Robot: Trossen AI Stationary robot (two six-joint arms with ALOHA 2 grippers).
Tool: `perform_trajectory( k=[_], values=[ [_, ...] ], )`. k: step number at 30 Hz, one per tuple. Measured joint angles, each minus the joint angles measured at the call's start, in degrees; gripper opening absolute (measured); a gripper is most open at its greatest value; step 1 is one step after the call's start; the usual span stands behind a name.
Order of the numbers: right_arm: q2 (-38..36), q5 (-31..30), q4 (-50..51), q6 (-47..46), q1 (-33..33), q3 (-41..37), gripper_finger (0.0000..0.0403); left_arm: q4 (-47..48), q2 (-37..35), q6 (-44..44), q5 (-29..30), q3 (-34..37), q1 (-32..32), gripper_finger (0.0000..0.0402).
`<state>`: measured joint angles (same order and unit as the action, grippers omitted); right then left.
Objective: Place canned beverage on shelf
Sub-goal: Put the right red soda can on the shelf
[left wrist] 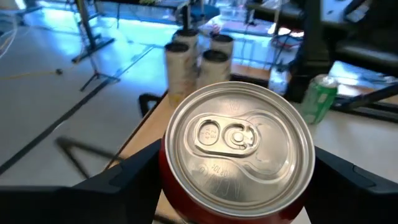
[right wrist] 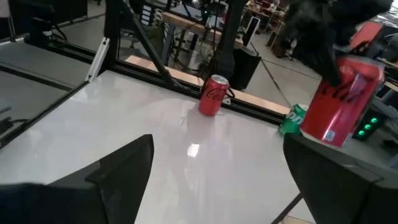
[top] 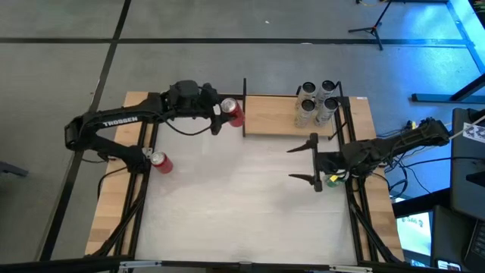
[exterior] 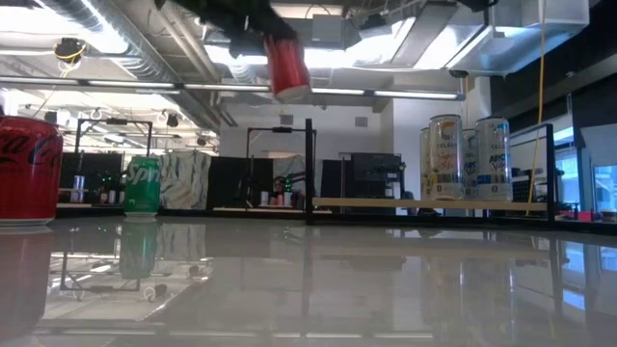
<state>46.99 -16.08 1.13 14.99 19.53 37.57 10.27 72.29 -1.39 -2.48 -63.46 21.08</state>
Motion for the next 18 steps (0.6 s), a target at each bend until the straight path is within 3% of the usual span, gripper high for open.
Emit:
perform_trajectory(
  k=[8,18],
  values=[
    [-0.10,-3.25,-2.92,-0.03,-0.04,-0.30,0.0353,1.50,8.37,0.02,0.60,-8.15,-0.46,0.0289],
    [-0.08,-4.22,-3.91,-1.01,0.00,-0.30,0.0353,6.65,26.29,2.97,0.02,-28.00,-0.35,0.0289]
  ],
)
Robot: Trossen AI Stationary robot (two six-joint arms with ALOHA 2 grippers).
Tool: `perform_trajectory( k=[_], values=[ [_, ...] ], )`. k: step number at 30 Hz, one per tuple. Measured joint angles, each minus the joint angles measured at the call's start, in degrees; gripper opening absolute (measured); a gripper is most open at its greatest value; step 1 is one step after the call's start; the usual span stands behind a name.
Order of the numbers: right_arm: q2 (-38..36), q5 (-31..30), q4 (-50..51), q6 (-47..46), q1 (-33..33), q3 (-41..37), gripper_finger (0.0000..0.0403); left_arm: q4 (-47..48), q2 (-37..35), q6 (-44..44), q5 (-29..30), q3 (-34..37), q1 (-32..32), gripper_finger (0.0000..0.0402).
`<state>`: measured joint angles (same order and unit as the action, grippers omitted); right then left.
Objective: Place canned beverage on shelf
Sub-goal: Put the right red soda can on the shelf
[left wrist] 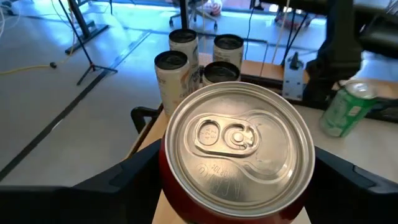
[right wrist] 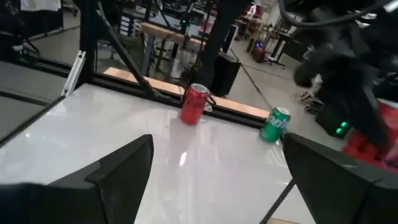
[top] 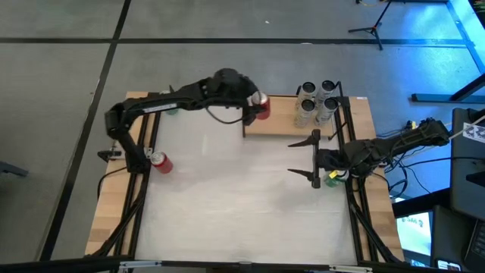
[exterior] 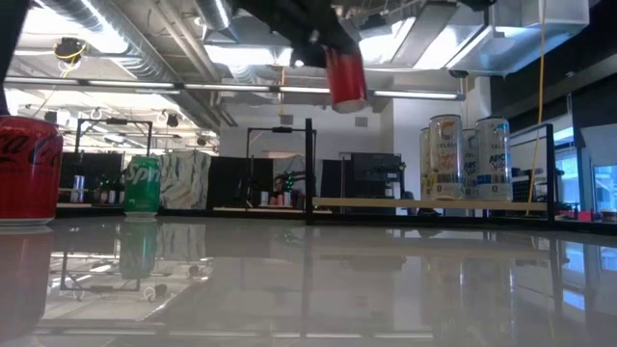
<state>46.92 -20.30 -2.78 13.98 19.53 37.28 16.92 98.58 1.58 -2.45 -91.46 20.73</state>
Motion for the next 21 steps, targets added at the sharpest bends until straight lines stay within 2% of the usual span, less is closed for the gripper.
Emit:
perform_trajectory(
  k=[7,12,21],
  values=[
    [0.02,4.12,-3.15,-4.71,0.00,0.02,0.0353,1.23,10.37,1.43,-0.85,-11.50,1.34,0.0289],
    [0.02,5.93,-3.22,-4.45,0.00,0.02,0.0353,1.95,16.45,0.48,-4.81,-16.43,3.52,0.0289],
    [0.02,5.40,-3.31,-3.00,-0.05,0.02,0.0353,2.13,24.19,-3.02,-5.94,-22.88,7.11,0.0289]
  ],
)
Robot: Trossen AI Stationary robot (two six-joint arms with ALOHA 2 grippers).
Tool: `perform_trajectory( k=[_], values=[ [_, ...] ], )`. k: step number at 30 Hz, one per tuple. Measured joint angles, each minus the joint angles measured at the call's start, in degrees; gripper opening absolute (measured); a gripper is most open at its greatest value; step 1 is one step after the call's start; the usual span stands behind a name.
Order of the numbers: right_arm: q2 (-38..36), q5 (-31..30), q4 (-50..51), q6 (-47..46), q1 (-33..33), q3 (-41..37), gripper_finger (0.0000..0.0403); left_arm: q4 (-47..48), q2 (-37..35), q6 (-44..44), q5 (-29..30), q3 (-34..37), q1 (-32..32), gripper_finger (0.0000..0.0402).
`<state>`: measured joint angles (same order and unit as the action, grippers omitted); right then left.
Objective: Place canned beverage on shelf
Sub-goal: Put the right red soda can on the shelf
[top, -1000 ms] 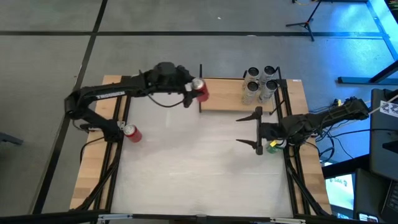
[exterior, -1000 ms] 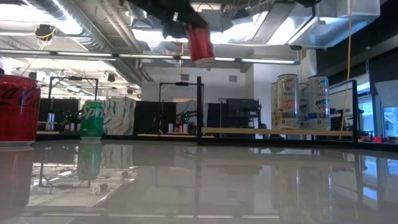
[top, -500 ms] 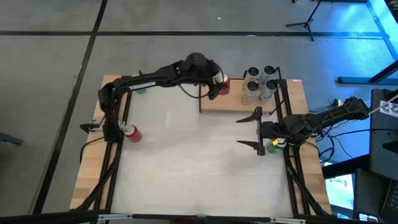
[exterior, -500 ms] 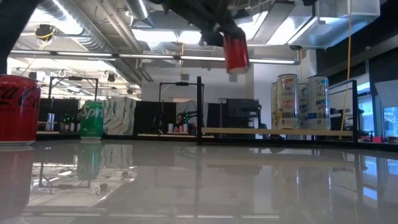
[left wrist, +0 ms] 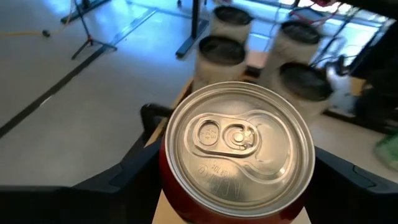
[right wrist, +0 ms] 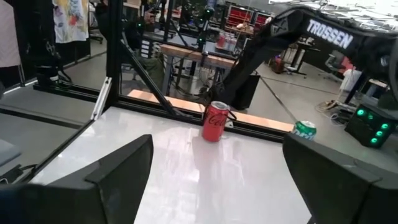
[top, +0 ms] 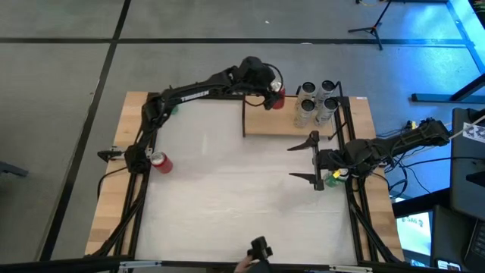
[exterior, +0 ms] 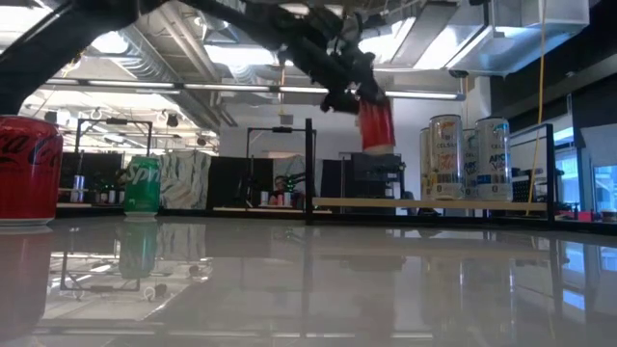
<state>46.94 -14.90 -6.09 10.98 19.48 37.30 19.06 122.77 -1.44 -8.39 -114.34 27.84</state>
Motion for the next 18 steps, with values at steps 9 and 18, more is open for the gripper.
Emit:
perform_trajectory(
  k=[9,18],
  values=[
    [0.00,-0.04,0.75,1.07,0.01,0.02,0.0353,-3.05,4.56,0.01,0.54,-0.31,0.65,0.0289],
    [0.00,-0.04,1.25,1.19,0.01,0.02,0.0353,-4.44,7.78,0.05,0.48,-0.31,0.71,0.0289]
  ],
)
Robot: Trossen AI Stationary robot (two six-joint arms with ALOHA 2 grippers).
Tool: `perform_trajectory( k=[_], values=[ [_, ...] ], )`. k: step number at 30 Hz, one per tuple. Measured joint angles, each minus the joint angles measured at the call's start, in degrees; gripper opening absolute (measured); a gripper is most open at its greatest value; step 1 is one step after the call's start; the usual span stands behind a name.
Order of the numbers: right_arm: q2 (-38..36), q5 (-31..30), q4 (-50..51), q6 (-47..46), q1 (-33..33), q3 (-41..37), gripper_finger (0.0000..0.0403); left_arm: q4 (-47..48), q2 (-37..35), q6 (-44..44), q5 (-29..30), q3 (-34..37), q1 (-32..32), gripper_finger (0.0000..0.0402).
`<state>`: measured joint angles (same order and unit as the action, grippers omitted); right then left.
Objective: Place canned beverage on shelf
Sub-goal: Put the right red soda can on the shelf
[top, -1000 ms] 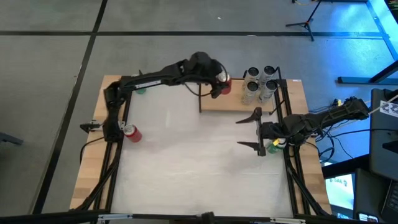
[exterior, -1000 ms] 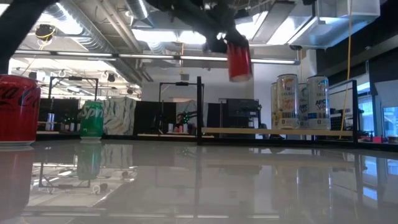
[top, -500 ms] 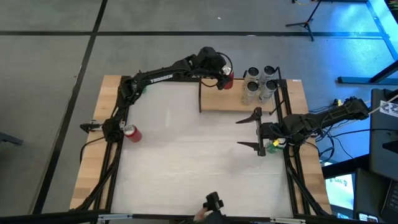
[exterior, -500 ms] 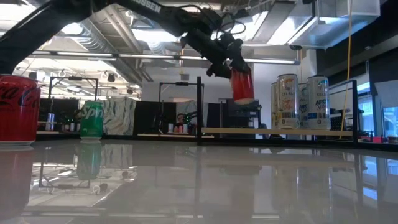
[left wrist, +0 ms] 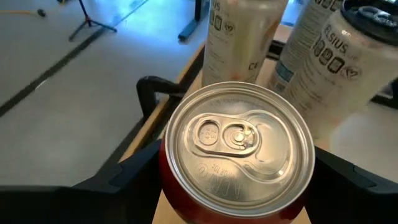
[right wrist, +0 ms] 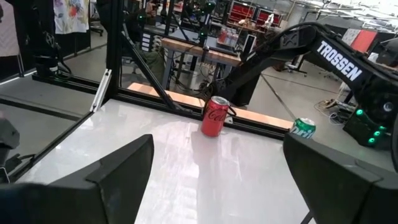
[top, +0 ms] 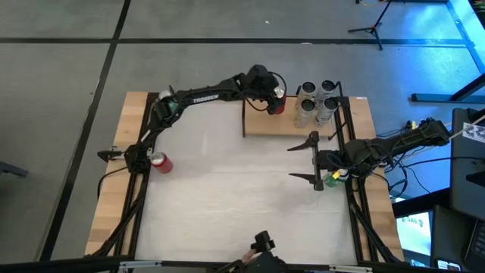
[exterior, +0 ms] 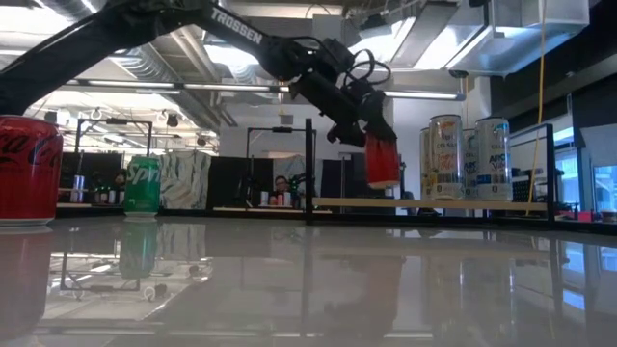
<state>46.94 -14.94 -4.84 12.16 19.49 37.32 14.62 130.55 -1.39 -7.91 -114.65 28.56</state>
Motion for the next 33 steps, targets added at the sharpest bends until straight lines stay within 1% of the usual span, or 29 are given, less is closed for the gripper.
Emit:
perform_trajectory(
  k=[7,9,12,22,26,33],
  values=[
    [0.02,-0.04,0.06,0.09,-0.02,0.00,0.0353,-5.08,1.28,-1.03,0.28,-0.02,0.07,0.0289],
    [0.02,-0.04,0.07,0.09,0.00,0.00,0.0353,-3.93,1.44,-1.57,0.23,0.03,0.20,0.0289],
    [0.02,-0.04,0.22,0.09,-0.01,0.00,0.0353,-5.11,2.04,-1.53,1.18,0.04,0.20,0.0289],
    [0.04,-0.04,0.24,0.11,0.00,0.00,0.0353,-5.27,2.59,-1.03,1.25,0.04,0.20,0.0289],
    [0.04,-0.03,0.23,0.11,0.00,0.00,0.0353,-5.34,2.59,0.40,1.25,0.05,0.20,0.0289],
    [0.04,-0.04,0.22,0.13,0.00,0.00,0.0353,-5.33,2.59,0.87,1.27,1.39,0.20,0.0289]
  ],
)
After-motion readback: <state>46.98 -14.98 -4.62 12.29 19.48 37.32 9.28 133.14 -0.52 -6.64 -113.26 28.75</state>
